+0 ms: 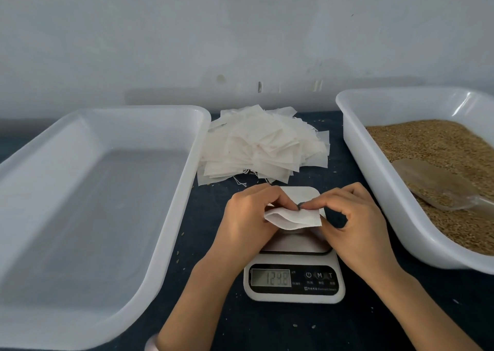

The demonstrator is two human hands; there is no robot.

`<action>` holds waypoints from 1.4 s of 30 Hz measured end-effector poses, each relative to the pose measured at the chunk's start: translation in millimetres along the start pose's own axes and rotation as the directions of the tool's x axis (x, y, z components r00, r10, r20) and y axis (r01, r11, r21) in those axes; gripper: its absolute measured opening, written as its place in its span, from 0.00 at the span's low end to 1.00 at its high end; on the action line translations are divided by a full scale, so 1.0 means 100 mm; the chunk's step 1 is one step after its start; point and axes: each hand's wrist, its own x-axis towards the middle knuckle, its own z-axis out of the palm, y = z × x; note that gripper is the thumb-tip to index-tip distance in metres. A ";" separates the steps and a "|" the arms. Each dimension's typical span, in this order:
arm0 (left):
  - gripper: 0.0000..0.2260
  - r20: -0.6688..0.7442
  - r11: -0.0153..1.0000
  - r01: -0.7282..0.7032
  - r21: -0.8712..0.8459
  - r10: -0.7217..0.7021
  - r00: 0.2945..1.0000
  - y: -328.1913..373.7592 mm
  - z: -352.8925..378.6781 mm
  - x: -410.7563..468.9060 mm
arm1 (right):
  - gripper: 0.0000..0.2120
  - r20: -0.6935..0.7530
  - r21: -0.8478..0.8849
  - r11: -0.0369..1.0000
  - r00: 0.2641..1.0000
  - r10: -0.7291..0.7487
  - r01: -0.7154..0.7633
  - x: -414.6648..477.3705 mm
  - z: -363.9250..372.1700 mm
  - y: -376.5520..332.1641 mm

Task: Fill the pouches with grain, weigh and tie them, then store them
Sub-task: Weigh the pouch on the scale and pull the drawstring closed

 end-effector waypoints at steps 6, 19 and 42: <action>0.07 -0.019 0.997 -0.049 -0.051 0.048 0.999 0.03 -0.08 0.00 | 0.13 -0.087 0.034 0.997 0.994 -0.061 0.064 0.04 -0.05 -0.03; 0.08 -0.080 0.997 -0.058 -0.056 0.053 0.995 0.01 -0.18 0.01 | 0.10 -0.130 0.020 0.997 0.989 -0.065 0.068 0.06 -0.07 -0.02; 0.08 -0.067 0.996 -0.009 -0.093 0.002 0.998 -0.01 -0.19 0.01 | 0.10 -0.138 0.009 0.998 0.989 -0.057 0.059 0.06 -0.07 -0.03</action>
